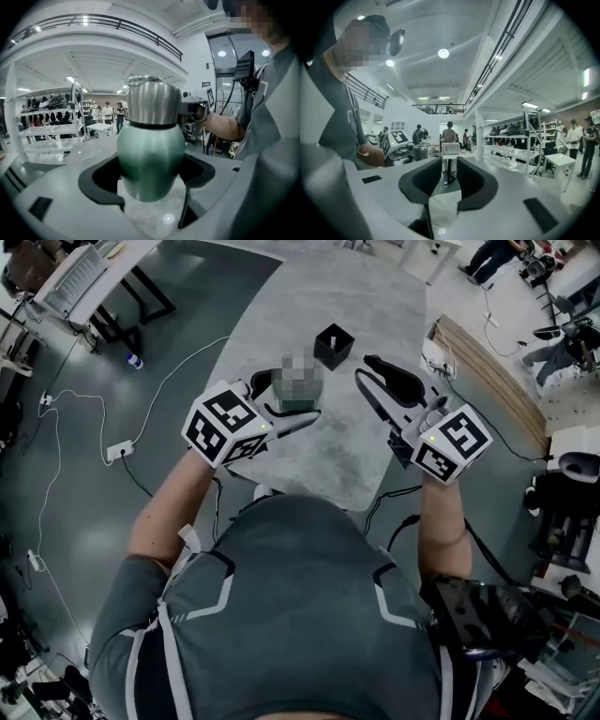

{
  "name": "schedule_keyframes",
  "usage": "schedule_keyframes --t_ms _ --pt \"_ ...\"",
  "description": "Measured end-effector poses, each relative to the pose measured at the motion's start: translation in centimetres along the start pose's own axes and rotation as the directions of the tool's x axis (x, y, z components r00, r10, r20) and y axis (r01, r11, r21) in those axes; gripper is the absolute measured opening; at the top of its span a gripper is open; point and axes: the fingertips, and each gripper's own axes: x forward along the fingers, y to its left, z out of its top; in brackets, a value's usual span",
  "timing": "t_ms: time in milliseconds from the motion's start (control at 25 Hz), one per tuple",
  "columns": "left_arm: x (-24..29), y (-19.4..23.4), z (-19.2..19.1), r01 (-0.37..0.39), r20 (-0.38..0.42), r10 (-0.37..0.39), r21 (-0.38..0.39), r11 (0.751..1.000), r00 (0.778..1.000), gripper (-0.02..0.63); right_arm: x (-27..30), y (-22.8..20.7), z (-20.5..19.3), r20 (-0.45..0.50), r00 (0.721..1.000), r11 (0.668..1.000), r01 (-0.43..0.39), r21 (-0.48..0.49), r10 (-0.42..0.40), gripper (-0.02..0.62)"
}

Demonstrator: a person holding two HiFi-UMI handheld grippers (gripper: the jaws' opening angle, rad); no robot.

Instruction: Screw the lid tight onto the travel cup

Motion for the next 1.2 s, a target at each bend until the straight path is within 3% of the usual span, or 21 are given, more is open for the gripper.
schedule_keyframes --t_ms 160,480,760,1200 --pt "0.6 1.3 -0.7 -0.05 0.007 0.05 -0.019 0.999 0.999 0.379 -0.4 -2.0 -1.5 -0.017 0.995 0.994 0.103 0.04 -0.102 0.068" --pt "3.0 4.1 -4.3 -0.099 -0.019 0.098 -0.069 0.993 0.995 0.379 -0.8 -5.3 -6.6 -0.114 0.963 0.965 0.252 0.078 -0.243 0.04" --pt "5.8 6.6 -7.9 -0.126 -0.021 0.124 -0.073 0.989 0.992 0.379 0.1 -6.4 -10.9 -0.185 0.933 0.944 0.324 0.065 -0.307 0.04" --pt "11.4 8.4 -15.6 -0.098 -0.037 0.096 -0.074 0.992 0.995 0.379 -0.3 -8.6 -18.1 -0.266 0.873 0.89 0.446 0.094 -0.409 0.04"
